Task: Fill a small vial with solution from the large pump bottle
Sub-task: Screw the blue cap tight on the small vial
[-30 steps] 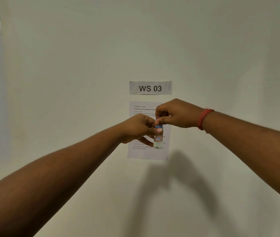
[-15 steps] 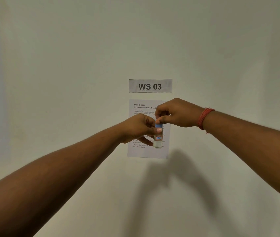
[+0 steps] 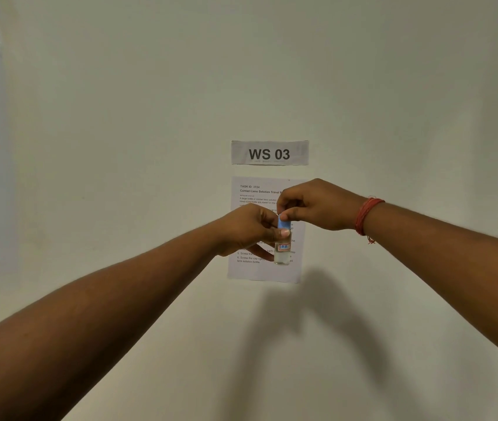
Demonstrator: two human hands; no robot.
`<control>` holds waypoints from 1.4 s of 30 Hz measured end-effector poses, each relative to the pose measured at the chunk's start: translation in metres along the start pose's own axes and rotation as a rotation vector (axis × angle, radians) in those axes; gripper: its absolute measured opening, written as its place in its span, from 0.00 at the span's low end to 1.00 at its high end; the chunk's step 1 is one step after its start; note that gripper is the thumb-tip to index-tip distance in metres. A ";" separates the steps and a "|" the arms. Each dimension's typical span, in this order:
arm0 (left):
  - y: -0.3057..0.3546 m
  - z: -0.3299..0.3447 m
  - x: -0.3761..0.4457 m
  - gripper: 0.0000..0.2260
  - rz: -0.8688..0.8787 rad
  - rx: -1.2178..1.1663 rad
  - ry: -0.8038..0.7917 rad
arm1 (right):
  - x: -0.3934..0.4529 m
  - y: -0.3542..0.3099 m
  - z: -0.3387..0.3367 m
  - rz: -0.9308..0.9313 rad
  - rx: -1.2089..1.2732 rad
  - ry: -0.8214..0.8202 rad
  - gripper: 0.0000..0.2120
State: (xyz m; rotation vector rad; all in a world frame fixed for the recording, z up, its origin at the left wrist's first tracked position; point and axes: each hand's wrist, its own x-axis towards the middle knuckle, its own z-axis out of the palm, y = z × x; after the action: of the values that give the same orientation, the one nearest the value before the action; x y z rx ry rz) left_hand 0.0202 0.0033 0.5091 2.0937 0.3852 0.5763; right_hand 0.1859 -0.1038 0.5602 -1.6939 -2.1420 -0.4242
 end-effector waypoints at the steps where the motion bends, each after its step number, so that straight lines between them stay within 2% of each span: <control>1: 0.000 0.000 0.000 0.10 0.001 -0.003 0.000 | 0.000 0.000 0.001 0.001 -0.011 0.001 0.06; 12: -0.003 0.000 -0.001 0.11 0.006 -0.006 -0.004 | -0.001 0.000 0.007 0.000 0.030 -0.005 0.03; 33: -0.010 0.012 0.006 0.10 0.052 0.054 0.145 | 0.001 -0.009 0.020 0.027 -0.159 0.101 0.06; 42: -0.015 0.013 0.007 0.10 0.046 0.058 0.129 | -0.005 -0.002 0.032 0.059 -0.070 0.166 0.06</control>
State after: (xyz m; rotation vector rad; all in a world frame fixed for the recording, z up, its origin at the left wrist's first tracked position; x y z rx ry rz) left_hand 0.0320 0.0054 0.4918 2.1321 0.4329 0.7376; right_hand 0.1818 -0.0939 0.5293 -1.6908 -1.9753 -0.6073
